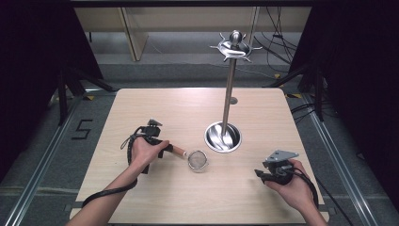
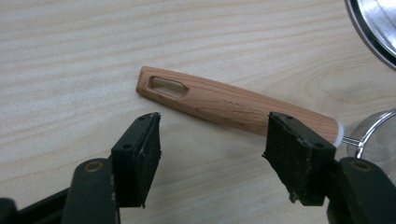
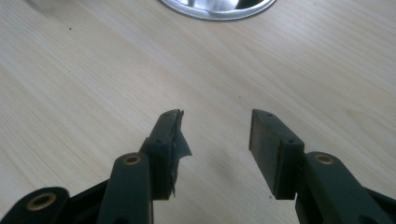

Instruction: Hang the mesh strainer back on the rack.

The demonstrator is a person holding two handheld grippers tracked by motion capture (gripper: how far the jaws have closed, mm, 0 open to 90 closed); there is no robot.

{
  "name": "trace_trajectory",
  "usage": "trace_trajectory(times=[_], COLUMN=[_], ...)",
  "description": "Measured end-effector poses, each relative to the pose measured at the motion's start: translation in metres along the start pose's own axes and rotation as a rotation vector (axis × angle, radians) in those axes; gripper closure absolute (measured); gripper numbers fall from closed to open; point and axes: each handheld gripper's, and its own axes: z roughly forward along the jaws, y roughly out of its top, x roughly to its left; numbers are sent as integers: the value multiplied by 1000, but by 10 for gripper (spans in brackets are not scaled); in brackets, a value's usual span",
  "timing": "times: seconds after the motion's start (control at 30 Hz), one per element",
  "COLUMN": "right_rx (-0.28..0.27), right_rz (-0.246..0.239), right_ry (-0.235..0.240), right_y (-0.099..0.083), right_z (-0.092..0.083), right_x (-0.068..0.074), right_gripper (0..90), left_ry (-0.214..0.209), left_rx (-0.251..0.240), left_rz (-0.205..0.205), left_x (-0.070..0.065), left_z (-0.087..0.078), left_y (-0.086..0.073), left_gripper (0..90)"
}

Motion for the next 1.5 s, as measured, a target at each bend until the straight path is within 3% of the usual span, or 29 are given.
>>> trace_trajectory(times=[0.07, 0.23, 0.3, 0.47, 0.53, 0.8, 0.83, 0.87, 0.97, 1.0, 1.03, 1.17, 1.23, 1.27, 1.3, 1.33, 1.5], right_rx=[-4, 2, 15, 16, 15, 30, -12, 29, 39, -4, 48, 54, 46, 54, 54, 56, 62], right_rz=[-11, -14, -7, -9, -13, 1, 1, -3, 17, 30, 33, 43, 17, 53, 25, 29, 34], right_ry=[-3, 2, 5, 8, 10, 22, 10, 20, 29, 28, 32, 36, 32, 39, 34, 35, 39], right_y=[1, 1, 0, -1, 0, 0, -2, -1, 0, -1, 0, -1, 0, -1, -2, -2, -2], right_z=[0, 1, 1, 2, 2, 4, 8, 5, 5, 8, 5, 5, 5, 6, 6, 7, 7], right_x=[0, 0, 1, 0, 0, 1, 1, 0, 1, 2, 3, 3, 1, 4, 2, 3, 3], right_gripper=[541, 538, 536, 530, 529, 522, 522, 521, 519, 519, 517, 517, 516, 515, 514, 514, 508], left_ry=[27, 30, 16, 19, 0, 5, 3, 1, -9, -9, -7, -17, -23, -26, -26, -24, -18], left_rx=[-1, 12, 22, 21, 14, 7, 11, 13, 29, 27, 24, 23, 21, 25, 21, 25, 36], left_rz=[-25, -60, -100, -132, -179, -204, -211, -215, -221, -216, -223, -220, -218, -213, -212, -209, -176], left_x=[-2, -4, -1, 4, 5, 2, 2, 1, -2, -3, -6, -11, -13, -15, -17, -18, -24], left_z=[4, 11, 13, 14, 15, 20, 20, 21, 23, 23, 24, 25, 25, 25, 25, 25, 30], left_y=[1, 4, 6, 7, 8, 14, 15, 17, 21, 22, 24, 29, 31, 32, 33, 34, 36], left_gripper=[302, 250, 232, 238, 225, 181, 180, 182, 201, 201, 201, 204, 206, 206, 206, 206, 197])
